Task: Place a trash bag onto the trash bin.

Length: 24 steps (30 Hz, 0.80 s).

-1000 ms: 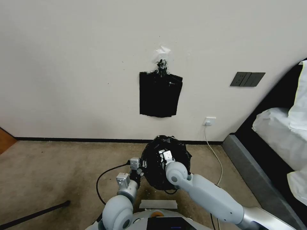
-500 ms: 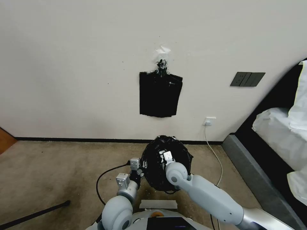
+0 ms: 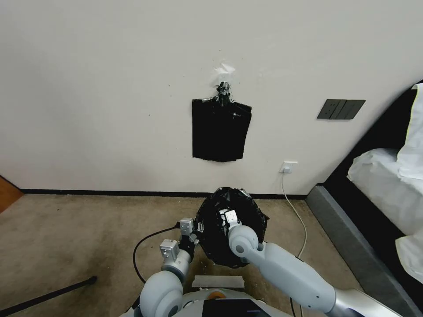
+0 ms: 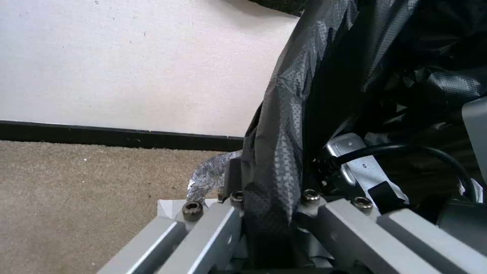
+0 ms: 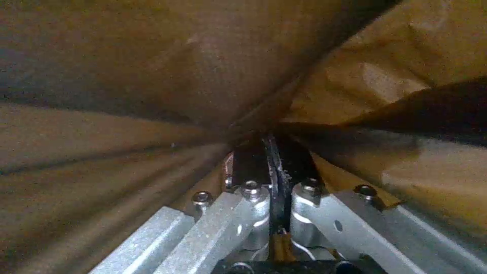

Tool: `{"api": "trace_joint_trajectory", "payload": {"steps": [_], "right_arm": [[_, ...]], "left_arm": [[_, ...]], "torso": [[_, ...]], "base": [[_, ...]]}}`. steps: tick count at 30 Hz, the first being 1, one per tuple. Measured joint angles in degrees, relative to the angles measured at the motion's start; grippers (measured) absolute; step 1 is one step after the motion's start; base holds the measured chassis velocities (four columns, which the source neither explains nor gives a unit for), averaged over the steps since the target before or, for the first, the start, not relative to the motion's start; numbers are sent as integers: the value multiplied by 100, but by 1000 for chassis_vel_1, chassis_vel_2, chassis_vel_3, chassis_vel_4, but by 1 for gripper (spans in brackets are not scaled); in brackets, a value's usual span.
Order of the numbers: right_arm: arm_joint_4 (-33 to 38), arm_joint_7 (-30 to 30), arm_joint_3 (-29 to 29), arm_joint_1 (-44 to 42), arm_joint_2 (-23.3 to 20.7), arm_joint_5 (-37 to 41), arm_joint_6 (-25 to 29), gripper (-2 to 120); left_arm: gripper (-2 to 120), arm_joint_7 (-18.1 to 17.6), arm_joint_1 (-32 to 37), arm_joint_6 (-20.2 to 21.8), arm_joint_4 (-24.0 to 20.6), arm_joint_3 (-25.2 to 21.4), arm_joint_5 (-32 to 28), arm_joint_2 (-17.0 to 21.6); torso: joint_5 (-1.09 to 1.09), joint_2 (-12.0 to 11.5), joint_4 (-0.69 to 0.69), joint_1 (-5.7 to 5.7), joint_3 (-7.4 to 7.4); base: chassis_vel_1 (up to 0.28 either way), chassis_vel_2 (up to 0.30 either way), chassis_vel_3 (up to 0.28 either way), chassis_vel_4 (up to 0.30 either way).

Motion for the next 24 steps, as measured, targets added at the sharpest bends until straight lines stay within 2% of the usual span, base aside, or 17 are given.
{"api": "trace_joint_trajectory", "payload": {"steps": [4,7,8,11,12,14,16,17,18,19,20,24], "right_arm": [[196,3,47,-34,-75,67,-4,0],[566,-3,93,-93,-257,144,-5,10],[566,-3,93,-93,-257,144,-5,10],[1049,-64,132,-234,-511,122,-7,25],[1049,-64,132,-234,-511,122,-7,25],[1447,-183,227,-416,-701,130,-9,35],[1549,-227,269,-476,-742,129,-9,38],[1670,-299,333,-556,-793,121,-9,41],[1856,-471,492,-720,-881,69,-9,50],[1856,-471,492,-720,-881,69,-9,50],[2052,-692,690,-929,-961,-13,-10,57],[2303,-995,1027,-1249,-1047,-121,-10,68]], "left_arm": [[1,-25,-41,1,61,-36,-34,14],[1,-121,-118,65,147,-49,-170,9],[1,-121,-118,65,147,-49,-170,9],[1,-250,-229,136,292,-55,-325,-44],[1,-250,-229,136,292,-55,-325,-44],[1,-347,-311,196,430,-58,-457,-88],[1,-375,-332,214,465,-57,-500,-102],[1,-416,-363,235,515,-55,-555,-125],[1,-501,-413,267,611,-52,-644,-177],[1,-501,-413,267,611,-52,-644,-177],[1,-616,-462,313,709,-54,-776,-233],[1,-868,-541,418,885,-59,-1043,-351]], "torso": [[0,0,0,0,0],[0,0,0,0,0],[0,0,0,0,0],[1,0,0,0,0],[1,0,0,0,0],[1,0,0,0,0],[1,0,0,0,0],[0,0,-1,0,0],[0,0,0,0,0],[0,0,0,0,0],[1,0,0,0,0],[0,0,-1,0,0]], "base": [[0,0,0,0],[0,0,0,0],[0,0,0,0],[0,0,0,0],[0,0,0,0],[0,0,0,0],[0,0,0,0],[0,0,0,0],[0,0,0,0],[0,0,0,0],[0,0,0,0],[0,0,0,0]]}}
